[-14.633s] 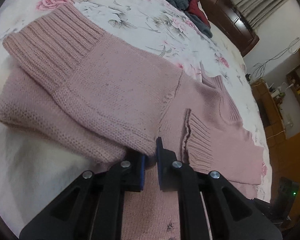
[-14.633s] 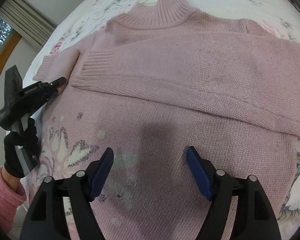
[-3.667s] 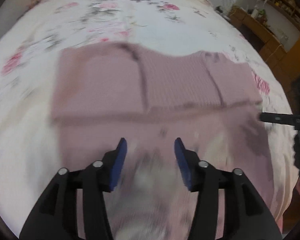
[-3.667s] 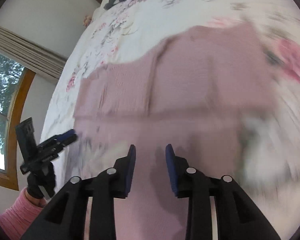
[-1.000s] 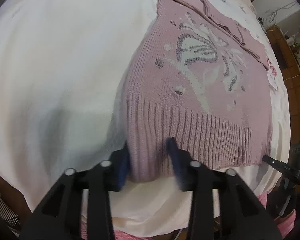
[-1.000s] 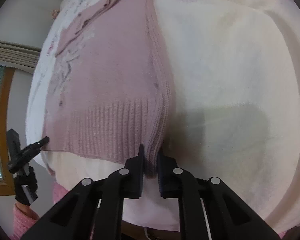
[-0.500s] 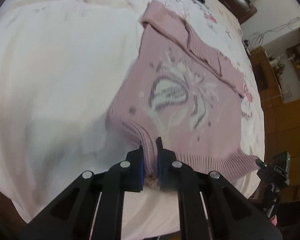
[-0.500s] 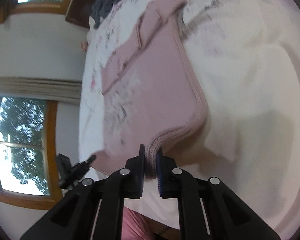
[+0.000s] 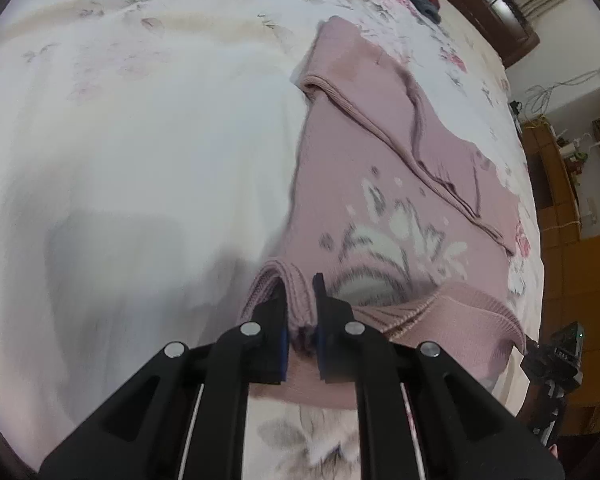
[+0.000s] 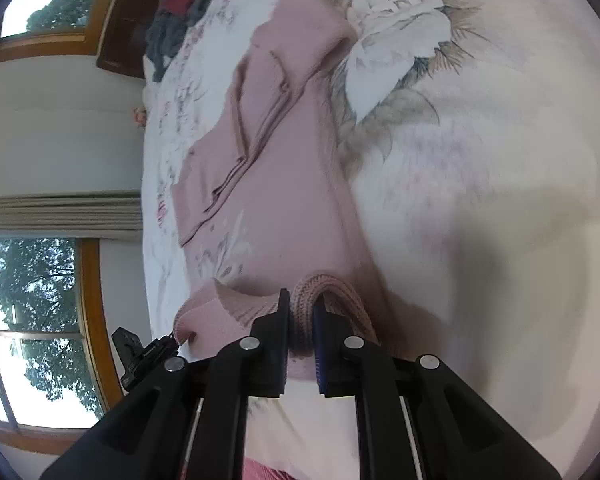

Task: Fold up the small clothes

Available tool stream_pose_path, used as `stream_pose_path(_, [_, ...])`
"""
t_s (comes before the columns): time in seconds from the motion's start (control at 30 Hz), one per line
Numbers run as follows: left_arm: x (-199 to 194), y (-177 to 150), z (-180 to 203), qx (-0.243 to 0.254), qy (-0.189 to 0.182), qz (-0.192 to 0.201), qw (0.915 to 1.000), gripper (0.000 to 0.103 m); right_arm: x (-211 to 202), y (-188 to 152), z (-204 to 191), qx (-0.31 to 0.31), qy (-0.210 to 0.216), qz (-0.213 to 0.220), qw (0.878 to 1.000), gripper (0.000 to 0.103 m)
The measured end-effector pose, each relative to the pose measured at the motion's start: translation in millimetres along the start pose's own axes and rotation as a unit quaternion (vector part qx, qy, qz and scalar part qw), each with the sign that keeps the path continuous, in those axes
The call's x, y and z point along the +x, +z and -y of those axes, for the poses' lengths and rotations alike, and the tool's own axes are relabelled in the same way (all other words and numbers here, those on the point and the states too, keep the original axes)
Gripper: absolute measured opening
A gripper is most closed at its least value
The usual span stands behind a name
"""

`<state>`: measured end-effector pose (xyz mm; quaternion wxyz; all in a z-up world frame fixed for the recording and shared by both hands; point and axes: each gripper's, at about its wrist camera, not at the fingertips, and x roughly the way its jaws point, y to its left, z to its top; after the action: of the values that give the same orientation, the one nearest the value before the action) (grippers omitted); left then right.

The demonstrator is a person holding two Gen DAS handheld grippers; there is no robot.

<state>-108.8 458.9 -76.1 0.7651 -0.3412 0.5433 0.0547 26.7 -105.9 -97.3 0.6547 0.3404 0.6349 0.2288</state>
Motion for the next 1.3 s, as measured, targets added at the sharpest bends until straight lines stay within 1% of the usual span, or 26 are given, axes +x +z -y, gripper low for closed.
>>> stream_pose_path(0.1, [14, 10, -1, 0.001, 0.002, -0.008, 1.0, 0.012, 15, 12, 1, -0.002, -0.012, -0.006, 1.0, 0.01])
stream_pose_path(0.2, [20, 17, -5, -0.007, -0.012, -0.019, 0.9997, 0.012, 26, 18, 5, -0.003, -0.022, -0.013, 1.0, 0.01])
stream_pose_path(0.33, [21, 22, -20, -0.04, -0.057, -0.043, 0.9966, 0.015, 31, 25, 14, 0.002, -0.017, -0.027, 0.999, 0.011])
stream_pose_path(0.4, [15, 23, -26, -0.052, -0.079, -0.043, 0.9946, 0.017, 27, 26, 18, -0.002, -0.012, -0.032, 0.999, 0.011])
stream_pose_path(0.43, [9, 23, -30, -0.056, -0.084, -0.037, 0.9942, 0.02, 25, 26, 19, -0.004, -0.01, -0.034, 0.999, 0.012])
stream_pose_path(0.47, [1, 25, -34, -0.059, -0.083, -0.025, 0.9945, 0.026, 23, 26, 19, -0.006, -0.008, -0.037, 0.999, 0.013])
stream_pose_path(0.5, [-5, 25, -38, -0.061, -0.083, -0.016, 0.9945, 0.029, 20, 26, 20, -0.009, -0.004, -0.037, 0.999, 0.016])
stream_pose_path(0.53, [-13, 26, -43, -0.065, -0.084, -0.005, 0.9943, 0.031, 16, 26, 20, -0.013, -0.004, -0.034, 0.999, 0.017])
stream_pose_path(0.57, [-19, 27, -46, -0.065, -0.082, 0.002, 0.9945, 0.031, 15, 26, 19, -0.015, -0.005, -0.03, 0.999, 0.022])
stream_pose_path(0.6, [-22, 27, -48, -0.062, -0.076, 0.005, 0.9951, 0.031, 8, 27, 20, -0.018, -0.015, -0.022, 0.999, 0.038])
stream_pose_path(0.63, [-26, 26, -48, -0.056, -0.07, 0.009, 0.9959, 0.031, 2, 27, 20, -0.022, -0.023, -0.013, 0.999, 0.046])
stream_pose_path(0.67, [-28, 25, -47, -0.045, -0.064, 0.01, 0.9969, 0.031, -6, 28, 19, -0.031, -0.032, 0.002, 0.999, 0.048])
stream_pose_path(0.73, [-30, 25, -43, -0.025, -0.054, 0.011, 0.9981, 0.031, -14, 30, 18, -0.042, -0.042, 0.01, 0.998, 0.048])
stream_pose_path(0.8, [-28, 23, -32, 0.006, -0.039, 0.012, 0.9991, 0.035, -20, 29, 12, -0.062, -0.047, 0.018, 0.997, 0.048])
stream_pose_path(0.83, [-25, 22, -26, 0.026, -0.03, 0.014, 0.9991, 0.039, -21, 27, 7, -0.08, -0.054, 0.018, 0.995, 0.048])
stream_pose_path(0.87, [-21, 20, -15, 0.054, -0.015, 0.014, 0.9983, 0.042, -19, 24, -4, -0.112, -0.071, 0.018, 0.991, 0.048])
stream_pose_path(0.9, [-18, 20, -11, 0.073, -0.003, 0.013, 0.9972, 0.043, -16, 20, -14, -0.14, -0.089, 0.017, 0.986, 0.048])
stream_pose_path(0.93, [-13, 19, -2, 0.099, 0.017, 0.014, 0.9949, 0.045, -13, 17, -20, -0.163, -0.102, 0.016, 0.981, 0.048])
stream_pose_path(0.97, [-8, 18, 6, 0.123, 0.031, 0.013, 0.9918, 0.047, -7, 13, -33, -0.198, -0.117, 0.013, 0.973, 0.049])
stream_pose_path(1.0, [-4, 17, 12, 0.142, 0.041, 0.012, 0.9889, 0.048, -1, 10, -41, -0.218, -0.124, 0.009, 0.968, 0.049])
stream_pose_path(1.03, [0, 15, 17, 0.161, 0.051, 0.012, 0.9855, 0.05, 8, 7, -52, -0.247, -0.139, 0.004, 0.959, 0.049])
stream_pose_path(1.07, [3, 14, 22, 0.178, 0.06, 0.012, 0.9821, 0.053, 12, 5, -56, -0.263, -0.148, 0.002, 0.954, 0.051])
stream_pose_path(1.13, [12, 12, 31, 0.213, 0.08, 0.009, 0.9737, 0.058, 29, 2, -71, -0.311, -0.183, -0.002, 0.933, 0.055])
stream_pose_path(1.17, [16, 11, 35, 0.229, 0.091, 0.008, 0.9691, 0.06, 36, 3, -74, -0.324, -0.197, -0.004, 0.925, 0.055])
stream_pose_path(1.23, [22, 10, 38, 0.245, 0.101, 0.005, 0.9642, 0.06, 45, 6, -72, -0.33, -0.201, -0.017, 0.922, 0.055])
stream_pose_path(1.3, [25, 8, 41, 0.254, 0.098, 0.002, 0.9622, 0.061, 55, 8, -71, -0.334, -0.21, -0.024, 0.919, 0.055])
